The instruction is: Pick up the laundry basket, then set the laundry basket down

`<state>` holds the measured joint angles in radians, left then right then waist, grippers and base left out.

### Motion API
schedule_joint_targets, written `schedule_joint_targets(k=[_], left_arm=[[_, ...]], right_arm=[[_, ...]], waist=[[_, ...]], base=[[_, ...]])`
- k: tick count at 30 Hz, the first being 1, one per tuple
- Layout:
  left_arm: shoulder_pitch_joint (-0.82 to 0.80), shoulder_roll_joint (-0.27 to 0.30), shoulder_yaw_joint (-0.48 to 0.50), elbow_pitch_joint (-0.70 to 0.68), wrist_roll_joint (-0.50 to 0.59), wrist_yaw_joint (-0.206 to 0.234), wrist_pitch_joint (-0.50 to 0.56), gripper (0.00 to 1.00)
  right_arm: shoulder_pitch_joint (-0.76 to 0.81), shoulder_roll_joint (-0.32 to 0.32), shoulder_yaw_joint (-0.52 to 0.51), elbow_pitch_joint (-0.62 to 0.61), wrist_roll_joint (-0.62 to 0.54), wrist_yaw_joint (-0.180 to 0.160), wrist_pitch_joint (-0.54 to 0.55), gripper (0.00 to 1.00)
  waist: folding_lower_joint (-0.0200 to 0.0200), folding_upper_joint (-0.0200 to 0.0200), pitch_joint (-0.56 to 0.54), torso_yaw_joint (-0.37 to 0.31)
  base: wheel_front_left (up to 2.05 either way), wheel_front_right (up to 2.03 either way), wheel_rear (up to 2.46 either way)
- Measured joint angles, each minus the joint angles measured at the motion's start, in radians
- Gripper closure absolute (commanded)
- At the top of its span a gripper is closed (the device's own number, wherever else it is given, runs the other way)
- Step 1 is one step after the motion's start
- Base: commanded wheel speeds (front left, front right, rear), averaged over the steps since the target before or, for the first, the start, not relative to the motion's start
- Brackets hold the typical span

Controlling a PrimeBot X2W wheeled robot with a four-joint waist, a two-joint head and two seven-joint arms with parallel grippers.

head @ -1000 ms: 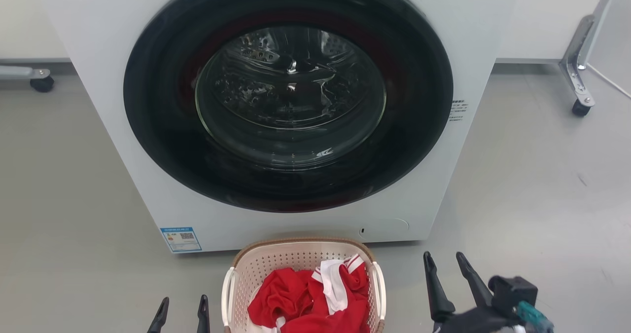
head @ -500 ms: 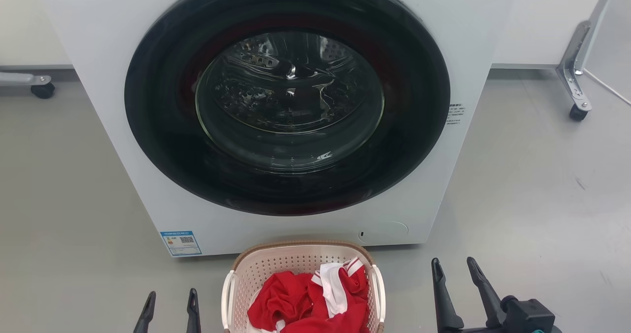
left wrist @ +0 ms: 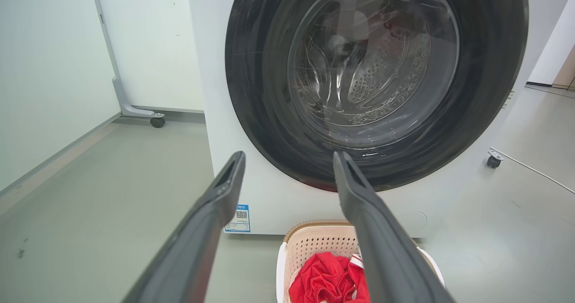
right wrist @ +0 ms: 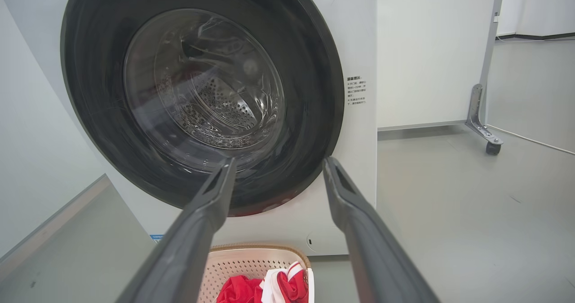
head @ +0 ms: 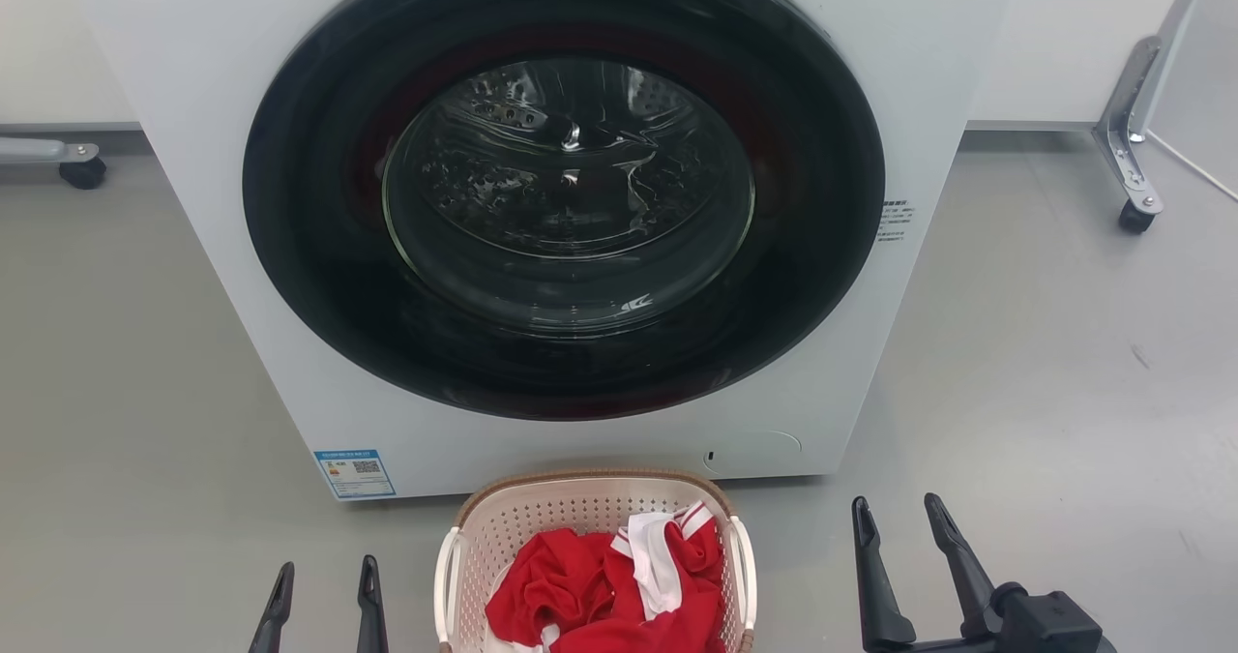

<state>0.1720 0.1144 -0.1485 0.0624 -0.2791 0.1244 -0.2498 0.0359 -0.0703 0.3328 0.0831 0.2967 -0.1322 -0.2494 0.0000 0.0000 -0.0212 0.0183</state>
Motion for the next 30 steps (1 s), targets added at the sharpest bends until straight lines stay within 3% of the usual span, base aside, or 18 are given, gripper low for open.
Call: schedule_joint_targets(k=[14,15,24,30], left_arm=[[0.001,-0.005,0.01,-0.007,0.035,0.0,0.0,0.0],[0.001,-0.006,0.008,0.003,0.034,-0.001,0.002,1.0],[0.006,-0.015,0.009,0.058,0.018,-0.009,0.011,1.0],[0.0,-0.02,0.023,0.068,-0.055,-0.02,0.032,1.0]], right_arm=[[0.017,0.009,-0.015,-0.017,-0.03,0.0,0.0,0.0],[0.018,0.008,-0.013,-0.007,-0.03,0.0,0.002,1.0],[0.046,0.009,-0.019,0.049,-0.013,0.006,0.006,1.0],[0.042,0.009,-0.047,0.055,0.062,0.02,0.028,1.0]], waist=[[0.0,0.0,0.005,-0.002],[0.0,0.0,0.005,-0.002],[0.0,0.0,0.006,-0.002],[0.0,0.0,0.008,-0.003]], base=[[0.0,0.0,0.0],[0.0,0.0,0.0],[0.0,0.0,0.0],[0.0,0.0,0.0]])
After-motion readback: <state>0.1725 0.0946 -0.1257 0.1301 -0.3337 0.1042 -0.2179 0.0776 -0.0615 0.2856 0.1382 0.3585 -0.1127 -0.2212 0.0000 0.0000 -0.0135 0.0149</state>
